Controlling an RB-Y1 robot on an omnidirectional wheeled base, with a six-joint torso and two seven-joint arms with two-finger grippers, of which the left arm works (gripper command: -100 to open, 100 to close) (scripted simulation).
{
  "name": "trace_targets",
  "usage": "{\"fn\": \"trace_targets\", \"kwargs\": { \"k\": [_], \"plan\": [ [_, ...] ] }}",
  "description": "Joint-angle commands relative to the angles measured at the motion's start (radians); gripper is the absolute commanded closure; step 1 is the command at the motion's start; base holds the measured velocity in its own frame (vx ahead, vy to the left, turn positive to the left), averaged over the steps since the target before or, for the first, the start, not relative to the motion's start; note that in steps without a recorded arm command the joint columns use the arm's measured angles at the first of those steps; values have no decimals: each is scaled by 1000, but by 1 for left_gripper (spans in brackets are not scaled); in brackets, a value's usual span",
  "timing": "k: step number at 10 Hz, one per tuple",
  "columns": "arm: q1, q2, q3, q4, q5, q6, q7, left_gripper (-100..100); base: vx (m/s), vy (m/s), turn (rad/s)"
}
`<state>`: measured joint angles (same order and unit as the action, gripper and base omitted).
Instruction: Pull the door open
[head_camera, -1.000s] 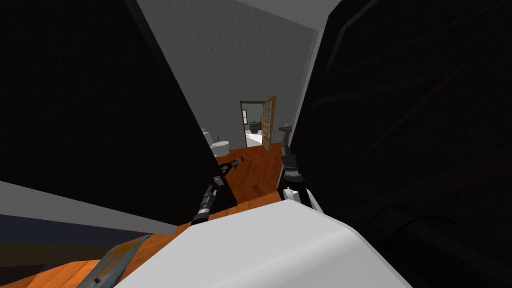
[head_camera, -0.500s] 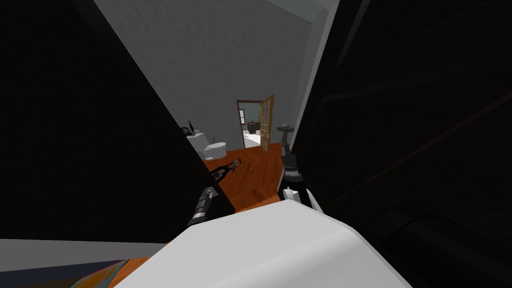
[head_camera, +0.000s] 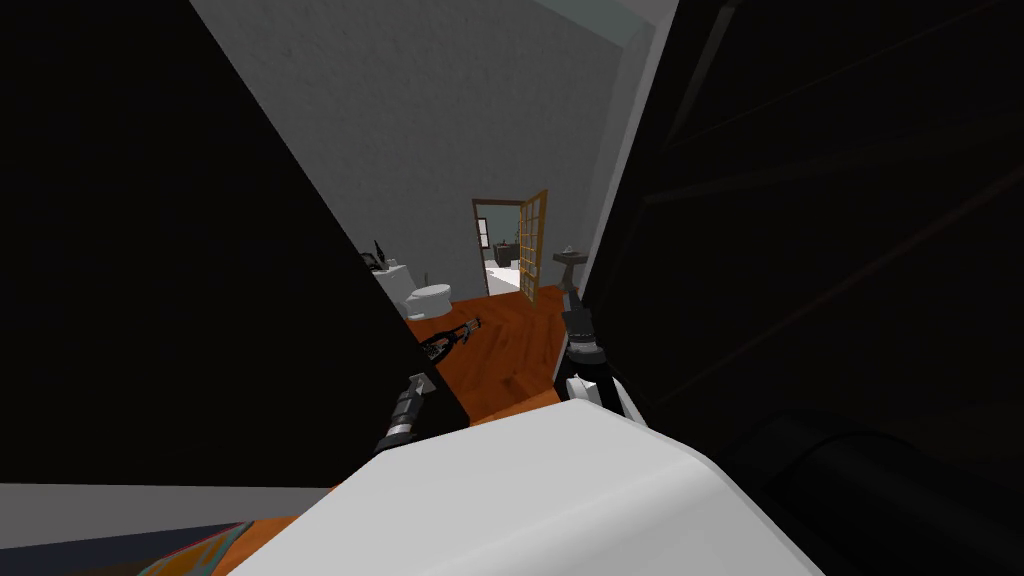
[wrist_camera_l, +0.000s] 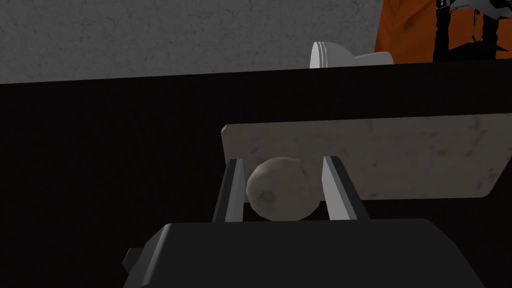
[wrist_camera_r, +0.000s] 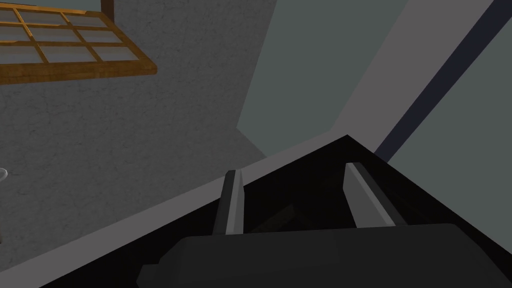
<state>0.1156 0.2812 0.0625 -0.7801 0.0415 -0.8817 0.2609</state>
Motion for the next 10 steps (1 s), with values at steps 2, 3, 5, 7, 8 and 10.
{"fn": "trace_targets", "kwargs": {
  "k": [2, 3, 5, 7, 8, 10],
  "plan": [
    [16, 15, -13, -6, -7, -16, 18, 100, -46, 13, -53],
    [21, 19, -17, -8, -10, -21, 24, 100, -164, 35, -104],
    [44, 41, -35, -17, -21, -43, 50, 100, -198, 49, -106],
    [68, 64, -55, -26, -32, -66, 77, 100, -215, 60, -110],
    [79, 74, -64, -30, -37, -77, 89, 100, -191, 46, -87],
    [97, 91, -79, -37, -46, -95, 110, 100, -182, 30, -78]
  ]
}}
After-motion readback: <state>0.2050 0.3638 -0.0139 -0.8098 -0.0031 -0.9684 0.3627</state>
